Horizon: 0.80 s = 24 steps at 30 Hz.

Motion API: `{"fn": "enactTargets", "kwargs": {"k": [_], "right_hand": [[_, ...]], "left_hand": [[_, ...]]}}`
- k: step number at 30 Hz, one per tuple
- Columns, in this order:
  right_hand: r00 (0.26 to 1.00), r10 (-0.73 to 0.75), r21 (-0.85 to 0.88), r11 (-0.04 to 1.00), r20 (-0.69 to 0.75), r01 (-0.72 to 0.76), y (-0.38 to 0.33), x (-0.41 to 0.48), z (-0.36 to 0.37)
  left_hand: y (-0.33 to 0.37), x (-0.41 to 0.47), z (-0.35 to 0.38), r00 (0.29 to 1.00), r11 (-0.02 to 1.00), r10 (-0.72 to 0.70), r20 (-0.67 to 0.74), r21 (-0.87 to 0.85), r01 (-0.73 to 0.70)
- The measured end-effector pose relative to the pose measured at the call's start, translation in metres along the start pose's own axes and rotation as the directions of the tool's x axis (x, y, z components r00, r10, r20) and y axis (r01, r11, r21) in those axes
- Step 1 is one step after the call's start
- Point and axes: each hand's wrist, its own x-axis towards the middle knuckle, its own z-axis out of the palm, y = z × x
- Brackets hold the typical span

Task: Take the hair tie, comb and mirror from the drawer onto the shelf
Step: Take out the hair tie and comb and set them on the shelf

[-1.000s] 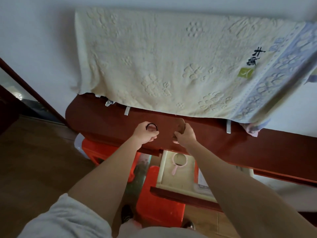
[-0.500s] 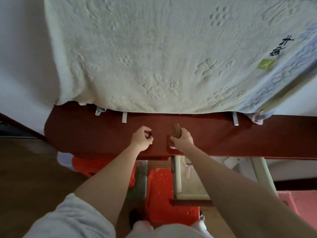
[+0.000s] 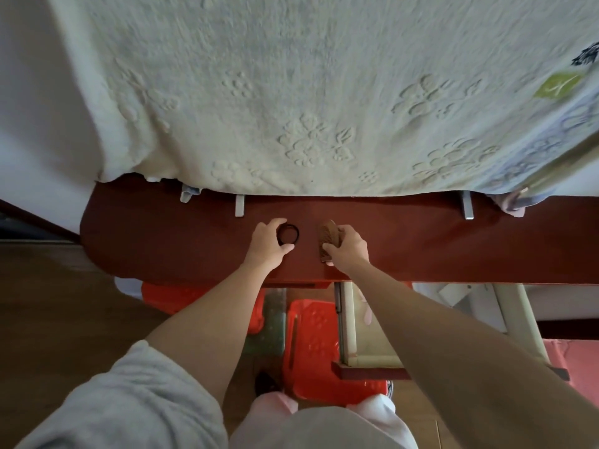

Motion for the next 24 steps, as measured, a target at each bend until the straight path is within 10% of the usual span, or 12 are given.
{"fn": "enactTargets", "kwargs": {"k": [24], "right_hand": [[0.985,-0.044,-0.054,0.998,-0.17,0.035,0.025,-0.005,-0.01]], "left_hand": [[0.0,-0.017,0.006,0.995,1.0,-0.029,-0.098,0.008,0.03]]}}
